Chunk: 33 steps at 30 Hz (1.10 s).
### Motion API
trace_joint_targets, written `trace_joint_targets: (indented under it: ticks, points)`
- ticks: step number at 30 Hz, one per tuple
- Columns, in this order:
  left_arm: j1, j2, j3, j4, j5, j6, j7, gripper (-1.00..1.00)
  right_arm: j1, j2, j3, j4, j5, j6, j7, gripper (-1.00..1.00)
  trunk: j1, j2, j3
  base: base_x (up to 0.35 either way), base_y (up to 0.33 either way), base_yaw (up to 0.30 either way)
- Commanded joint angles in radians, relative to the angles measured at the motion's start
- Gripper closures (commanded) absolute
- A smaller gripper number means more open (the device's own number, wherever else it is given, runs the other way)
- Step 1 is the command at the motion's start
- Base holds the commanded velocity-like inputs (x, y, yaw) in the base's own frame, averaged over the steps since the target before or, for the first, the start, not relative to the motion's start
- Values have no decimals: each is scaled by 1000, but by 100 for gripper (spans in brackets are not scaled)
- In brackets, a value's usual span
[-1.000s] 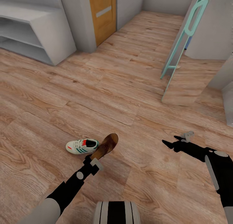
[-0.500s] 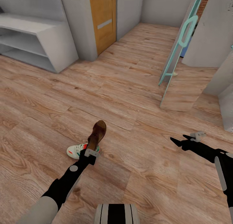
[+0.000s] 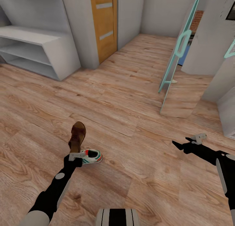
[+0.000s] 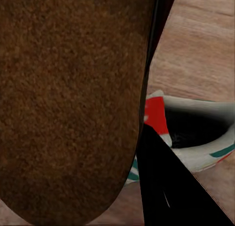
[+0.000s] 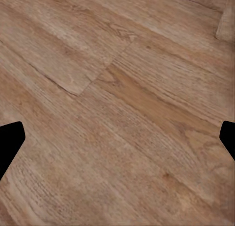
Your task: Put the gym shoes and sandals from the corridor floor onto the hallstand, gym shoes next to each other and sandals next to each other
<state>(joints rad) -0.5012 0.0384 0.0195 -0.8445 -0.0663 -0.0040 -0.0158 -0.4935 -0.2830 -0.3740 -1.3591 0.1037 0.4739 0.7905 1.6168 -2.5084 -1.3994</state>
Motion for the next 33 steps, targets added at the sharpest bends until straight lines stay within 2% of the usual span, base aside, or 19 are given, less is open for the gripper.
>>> trace_joint_targets:
  ticks: [1,8,13,33]
  points:
    - [15,-1,17,-18,-11,0,-2,100,0,2,-2,-1,14,-8,9,-100,-1,0,3,0,0,0]
    - [65,0,81,-101,-16,1,2,100,32,7,1,0,17,-106,9,-100,-4,2,30,0,0,0]
    - [82,-1,121,-135,-18,1,2,100,54,22,4,1,16,-135,9,-100,-6,3,50,0,0,0]
    - [86,-3,129,-127,-20,9,2,100,72,21,-2,-37,19,-135,9,-100,-15,7,127,0,0,0]
